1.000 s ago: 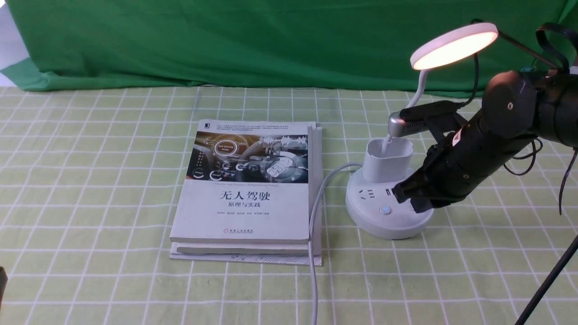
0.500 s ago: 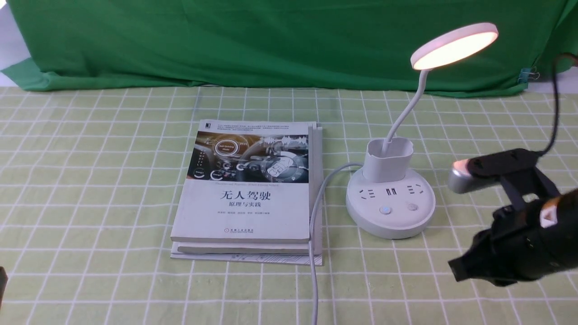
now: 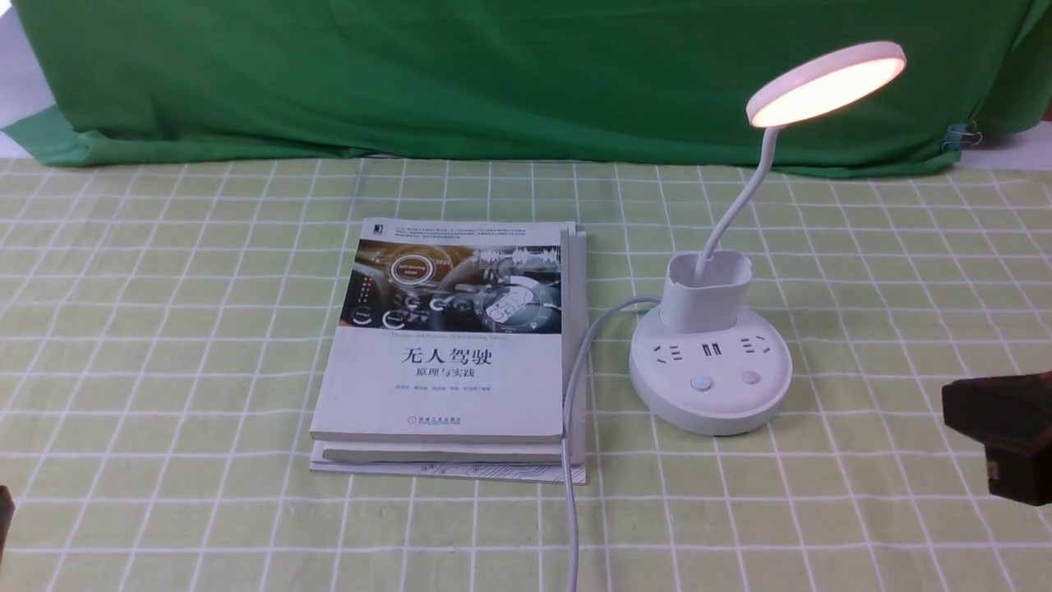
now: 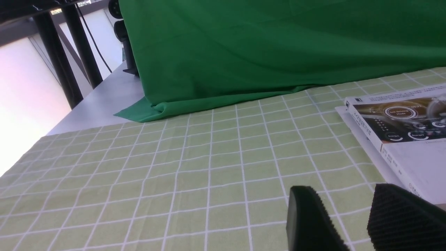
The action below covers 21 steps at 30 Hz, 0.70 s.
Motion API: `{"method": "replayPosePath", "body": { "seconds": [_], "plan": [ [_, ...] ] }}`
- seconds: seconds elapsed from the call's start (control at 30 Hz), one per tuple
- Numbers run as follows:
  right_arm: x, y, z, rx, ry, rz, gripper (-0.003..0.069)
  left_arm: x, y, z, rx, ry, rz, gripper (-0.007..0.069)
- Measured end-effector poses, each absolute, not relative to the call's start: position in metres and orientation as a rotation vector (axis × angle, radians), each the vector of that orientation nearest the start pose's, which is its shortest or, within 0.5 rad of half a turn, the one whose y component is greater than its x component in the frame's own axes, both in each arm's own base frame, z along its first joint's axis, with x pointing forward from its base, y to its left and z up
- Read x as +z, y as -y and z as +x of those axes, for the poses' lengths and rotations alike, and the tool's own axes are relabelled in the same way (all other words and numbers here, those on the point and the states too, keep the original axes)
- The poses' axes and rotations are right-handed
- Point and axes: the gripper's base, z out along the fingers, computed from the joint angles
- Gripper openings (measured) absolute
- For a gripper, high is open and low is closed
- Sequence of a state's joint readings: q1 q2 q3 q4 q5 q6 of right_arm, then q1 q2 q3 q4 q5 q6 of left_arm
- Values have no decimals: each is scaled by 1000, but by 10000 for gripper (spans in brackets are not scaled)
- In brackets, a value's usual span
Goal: Turn on the table lamp on the green coffee tablecloth with your hand.
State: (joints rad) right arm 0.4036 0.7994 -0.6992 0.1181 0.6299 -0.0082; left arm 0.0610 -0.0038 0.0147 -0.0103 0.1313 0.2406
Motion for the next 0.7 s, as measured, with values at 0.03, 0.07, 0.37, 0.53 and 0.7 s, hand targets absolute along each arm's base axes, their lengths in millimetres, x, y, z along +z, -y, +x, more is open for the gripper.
{"method": "replayPosePath", "body": {
  "seconds": [0.03, 0.07, 0.37, 0.53, 0.7],
  "plan": [
    [314, -63, 135, 331, -2154, -394, 27, 196, -3, 57, 223, -1624, 139, 242],
    [314, -59, 132, 321, -2115, -387, 27, 196, -3, 57, 223, -1624, 139, 242],
    [241, -12, 82, 114, -1768, -126, 27, 196, -3, 57, 223, -1624, 139, 242],
    [193, -5, 64, 54, -1733, -69, 27, 196, -3, 57, 223, -1624, 139, 242],
    [189, -5, 57, 37, -1733, -95, 27, 196, -3, 57, 223, -1624, 139, 242]
  ]
}}
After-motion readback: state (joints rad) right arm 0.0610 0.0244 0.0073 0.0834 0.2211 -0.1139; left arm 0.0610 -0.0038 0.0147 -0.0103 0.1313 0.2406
